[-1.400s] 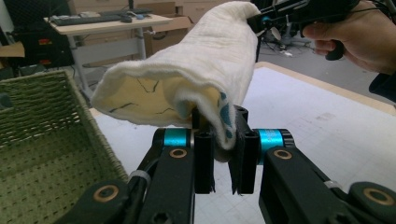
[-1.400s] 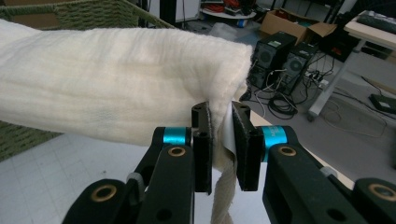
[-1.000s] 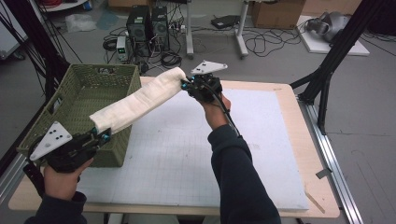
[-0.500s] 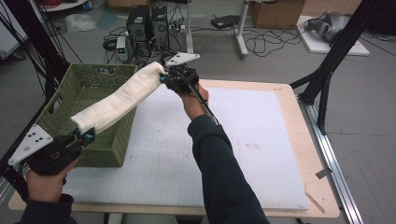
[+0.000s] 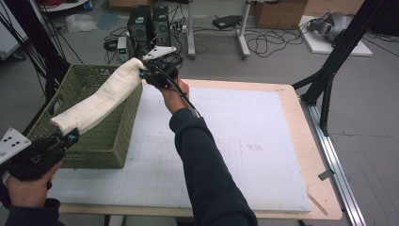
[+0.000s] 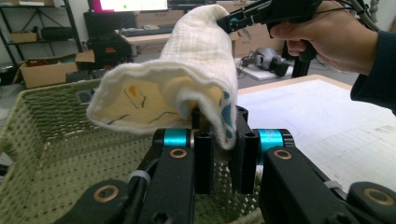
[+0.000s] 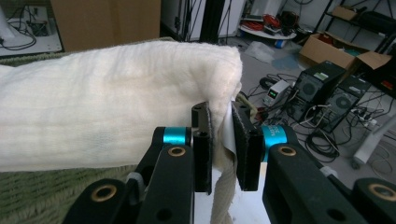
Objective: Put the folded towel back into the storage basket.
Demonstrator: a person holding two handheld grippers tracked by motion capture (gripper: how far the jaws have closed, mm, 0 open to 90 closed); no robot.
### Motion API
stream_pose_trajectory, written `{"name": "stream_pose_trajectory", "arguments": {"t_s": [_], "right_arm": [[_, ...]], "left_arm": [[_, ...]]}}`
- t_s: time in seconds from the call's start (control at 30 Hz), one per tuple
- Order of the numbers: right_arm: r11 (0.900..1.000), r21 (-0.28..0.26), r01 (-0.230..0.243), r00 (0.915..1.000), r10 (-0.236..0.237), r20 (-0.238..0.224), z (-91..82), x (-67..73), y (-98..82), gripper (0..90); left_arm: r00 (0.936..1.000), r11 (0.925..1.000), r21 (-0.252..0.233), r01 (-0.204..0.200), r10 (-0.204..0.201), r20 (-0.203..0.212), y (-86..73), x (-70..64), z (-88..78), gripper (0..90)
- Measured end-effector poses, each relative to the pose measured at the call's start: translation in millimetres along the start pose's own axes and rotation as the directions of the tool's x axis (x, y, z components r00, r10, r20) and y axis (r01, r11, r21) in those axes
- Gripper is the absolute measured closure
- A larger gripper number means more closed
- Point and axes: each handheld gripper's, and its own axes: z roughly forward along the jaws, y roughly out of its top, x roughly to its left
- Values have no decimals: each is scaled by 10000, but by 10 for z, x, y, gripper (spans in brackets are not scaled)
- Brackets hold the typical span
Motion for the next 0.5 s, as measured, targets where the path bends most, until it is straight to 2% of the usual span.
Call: {"name": "stream_pose_trajectory", "arguments": {"t_s": [0.37,0.5], "right_arm": [[9998,-100,152,9994,-155,-313,332,150,249,803],[9998,-132,164,9988,-170,-453,446,193,301,803]], "left_arm": [[9990,9999,-110,14,-19,-448,-6,127,-141,815],[9974,9999,-119,-73,64,-724,-14,169,-179,816]]}}
